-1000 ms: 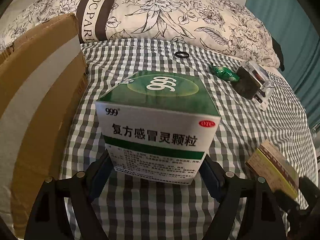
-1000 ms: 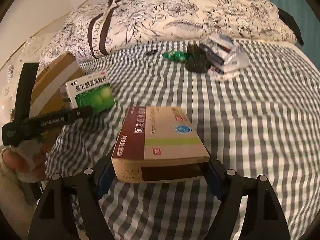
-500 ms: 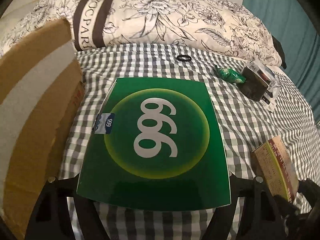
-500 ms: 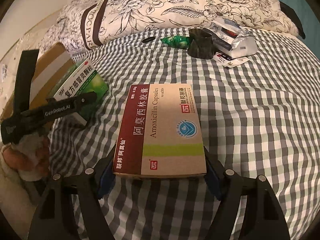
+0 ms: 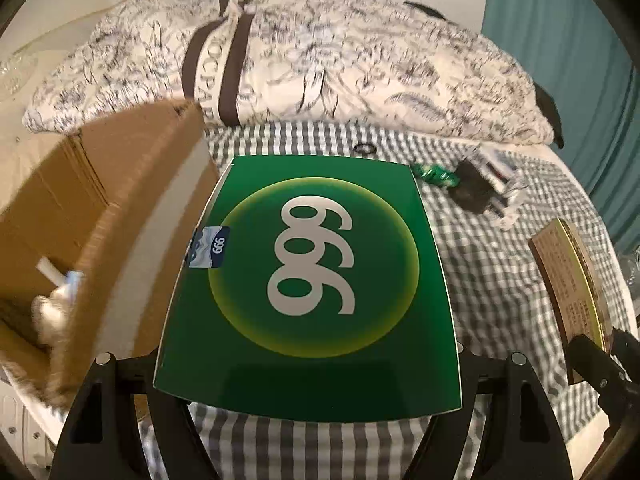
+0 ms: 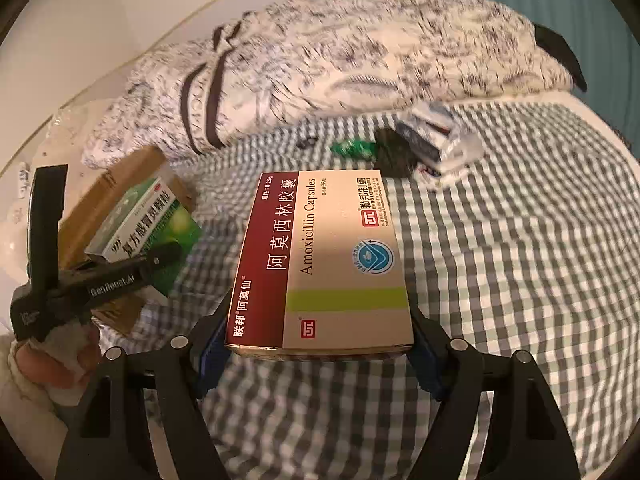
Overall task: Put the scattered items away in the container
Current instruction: 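Carry both medicine boxes into the cardboard box and open both grippers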
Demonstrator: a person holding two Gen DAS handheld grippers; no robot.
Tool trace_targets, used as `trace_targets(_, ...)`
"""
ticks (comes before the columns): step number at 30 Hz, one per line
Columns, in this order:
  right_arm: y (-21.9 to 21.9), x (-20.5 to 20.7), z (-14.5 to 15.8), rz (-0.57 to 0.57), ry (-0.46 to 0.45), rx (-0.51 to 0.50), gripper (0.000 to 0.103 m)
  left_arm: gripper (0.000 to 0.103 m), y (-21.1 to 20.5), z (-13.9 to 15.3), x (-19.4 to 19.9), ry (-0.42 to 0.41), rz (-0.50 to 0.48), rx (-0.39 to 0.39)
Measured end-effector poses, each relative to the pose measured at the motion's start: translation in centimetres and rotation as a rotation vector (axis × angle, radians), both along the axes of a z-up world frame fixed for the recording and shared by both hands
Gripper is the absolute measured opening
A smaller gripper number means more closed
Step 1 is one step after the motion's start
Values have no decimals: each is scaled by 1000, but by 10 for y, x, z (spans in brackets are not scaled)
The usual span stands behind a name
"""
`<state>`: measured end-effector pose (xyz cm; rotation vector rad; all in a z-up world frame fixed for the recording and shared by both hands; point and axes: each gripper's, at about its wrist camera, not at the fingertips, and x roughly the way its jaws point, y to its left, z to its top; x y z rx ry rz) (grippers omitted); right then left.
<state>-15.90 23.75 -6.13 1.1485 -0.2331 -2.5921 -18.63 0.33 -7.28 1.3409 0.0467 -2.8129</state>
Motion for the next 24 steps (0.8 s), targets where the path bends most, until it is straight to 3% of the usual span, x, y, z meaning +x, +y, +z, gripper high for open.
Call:
trace_targets(11, -31, 53, 73, 47, 146, 23, 75, 79, -27, 76, 60, 144, 21, 11)
trace_targets(24, -141, 64, 109, 232, 191, 12, 75, 79, -138, 87, 84, 149, 187, 42)
